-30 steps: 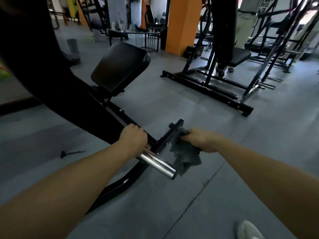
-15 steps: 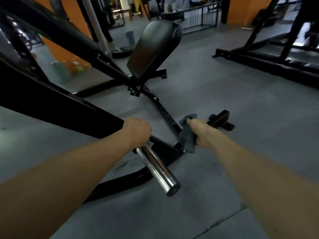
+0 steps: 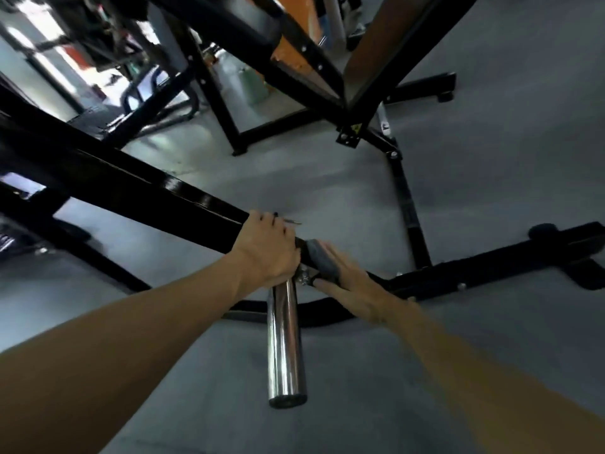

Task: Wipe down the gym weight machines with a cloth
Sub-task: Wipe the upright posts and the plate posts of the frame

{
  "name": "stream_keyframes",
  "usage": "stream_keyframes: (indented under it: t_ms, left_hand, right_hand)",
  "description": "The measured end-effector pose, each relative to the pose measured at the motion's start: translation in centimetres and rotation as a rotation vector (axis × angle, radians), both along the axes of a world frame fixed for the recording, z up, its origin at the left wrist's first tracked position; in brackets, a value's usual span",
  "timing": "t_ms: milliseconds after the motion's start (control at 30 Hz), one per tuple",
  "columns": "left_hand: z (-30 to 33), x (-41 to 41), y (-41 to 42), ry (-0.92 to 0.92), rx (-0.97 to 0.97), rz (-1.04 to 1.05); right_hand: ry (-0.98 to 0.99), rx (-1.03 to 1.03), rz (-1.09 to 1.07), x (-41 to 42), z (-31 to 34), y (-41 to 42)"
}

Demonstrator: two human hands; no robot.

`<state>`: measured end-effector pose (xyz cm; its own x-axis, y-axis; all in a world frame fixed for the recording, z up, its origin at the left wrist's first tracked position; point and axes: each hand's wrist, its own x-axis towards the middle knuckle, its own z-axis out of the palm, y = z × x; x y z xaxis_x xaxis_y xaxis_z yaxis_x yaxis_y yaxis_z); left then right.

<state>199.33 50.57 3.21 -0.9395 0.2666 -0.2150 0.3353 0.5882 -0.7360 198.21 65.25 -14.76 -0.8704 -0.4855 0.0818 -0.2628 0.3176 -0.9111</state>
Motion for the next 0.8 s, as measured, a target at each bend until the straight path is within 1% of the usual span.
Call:
stream_keyframes:
  t_ms: [67, 133, 200, 267, 333, 400, 433, 500, 600, 700, 767, 800]
  left_hand:
    - [0.3, 0.1, 0.2, -0.009, 0.032, 0.058]
    - [0.1, -0.1, 0.5, -0.017, 0.041, 0.113]
    - [-0.1, -0.3, 0.7, -0.028, 0.041, 0.142]
    - [0.0, -0.5, 0.9, -0.039, 0.048, 0.168]
    - [0.3, -0.5, 1.1, -0.046, 0.063, 0.187]
    - [0.3, -0.5, 1.3, -0.045, 0.06, 0.202]
    - [0.3, -0.4, 1.3, -0.04, 0.07, 0.198]
    - [0.2, -0.2, 1.1, -0.024, 0.095, 0.171]
    - [-0.1, -0.2, 0.6, 0.019, 0.118, 0.109]
    - [-0.9, -0.1, 0.1, 0.06, 0.133, 0.06]
    - [-1.5, 0.0, 0.0, 0.071, 0.125, 0.026]
    - [-1.7, -0.1, -0.2, 0.072, 0.116, 0.013]
  right_hand:
    - [-0.172, -0.123, 0.082, 1.2, 0.2, 1.5]
    - [-0.322, -0.242, 0.03, 1.5, 0.8, 2.3]
    - [-0.34, -0.317, -0.058, 1.1, 1.3, 2.2]
    - [-0.231, -0.353, -0.114, 0.9, 2.0, 1.4]
    - [-0.122, -0.26, -0.107, 0.3, 2.6, 0.3]
    - [-0.017, -0.097, -0.103, -0.4, 1.9, -0.9]
    - [0.012, -0.003, -0.143, -0.8, 1.5, -1.4]
    - [0.032, 0.112, -0.229, -1.6, 0.5, -2.0]
    - [0.047, 0.373, -0.264, -1.9, -0.9, -0.7]
    - [-0.048, 0.598, -0.31, -1.9, -4.4, 1.8]
    - [-0.099, 0.66, -0.35, -1.7, -5.8, 2.4]
    - [-0.088, 0.673, -0.373, -1.7, -6.1, 2.1]
